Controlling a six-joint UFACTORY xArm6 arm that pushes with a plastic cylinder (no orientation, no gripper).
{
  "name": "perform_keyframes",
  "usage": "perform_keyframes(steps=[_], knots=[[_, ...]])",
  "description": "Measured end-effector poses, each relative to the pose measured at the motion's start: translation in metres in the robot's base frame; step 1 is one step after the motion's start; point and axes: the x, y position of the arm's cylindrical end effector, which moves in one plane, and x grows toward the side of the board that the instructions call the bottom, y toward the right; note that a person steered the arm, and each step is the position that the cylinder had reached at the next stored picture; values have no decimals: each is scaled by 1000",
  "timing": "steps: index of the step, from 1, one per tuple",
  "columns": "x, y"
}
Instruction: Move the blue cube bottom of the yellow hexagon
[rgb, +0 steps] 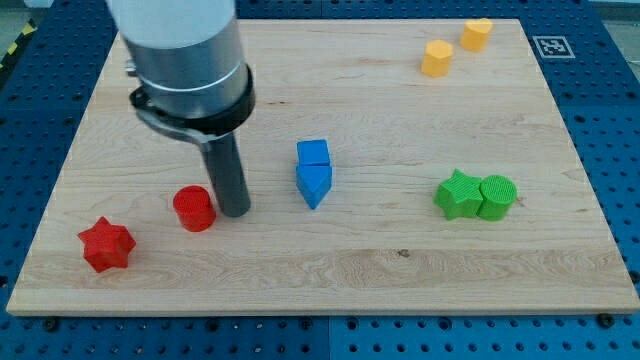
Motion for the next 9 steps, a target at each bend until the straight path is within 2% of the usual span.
perform_keyframes(steps=[2, 5, 7, 9], knots=[[-36, 44], [-54, 56], [-46, 100], [-49, 115]])
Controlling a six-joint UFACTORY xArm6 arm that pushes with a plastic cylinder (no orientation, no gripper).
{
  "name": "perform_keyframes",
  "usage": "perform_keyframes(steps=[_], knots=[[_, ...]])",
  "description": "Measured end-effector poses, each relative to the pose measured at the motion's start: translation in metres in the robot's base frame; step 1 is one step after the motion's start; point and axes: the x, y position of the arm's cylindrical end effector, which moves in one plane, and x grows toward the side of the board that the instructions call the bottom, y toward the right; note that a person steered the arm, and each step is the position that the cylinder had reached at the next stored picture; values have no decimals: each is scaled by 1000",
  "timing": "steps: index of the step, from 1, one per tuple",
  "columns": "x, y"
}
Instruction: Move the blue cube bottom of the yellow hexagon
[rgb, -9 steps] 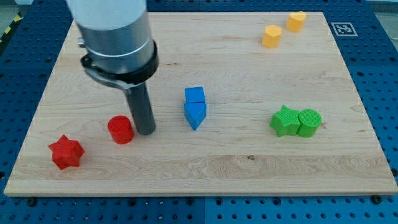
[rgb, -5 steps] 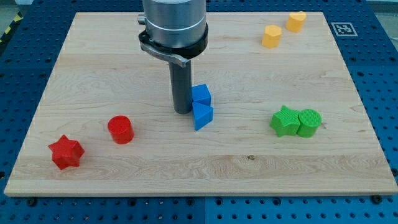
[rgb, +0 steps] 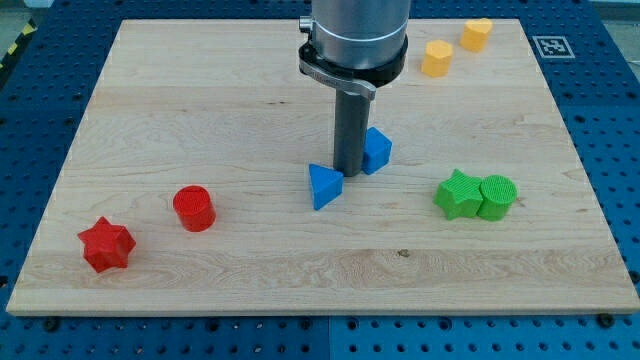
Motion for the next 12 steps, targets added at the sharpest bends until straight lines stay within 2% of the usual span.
perform_keyframes(steps=[2, 4, 7, 9, 10, 11, 12], knots=[[-1, 49], [-14, 57], [-53, 77], [-97, 95], [-103, 100], [-100, 100], [-58, 100]])
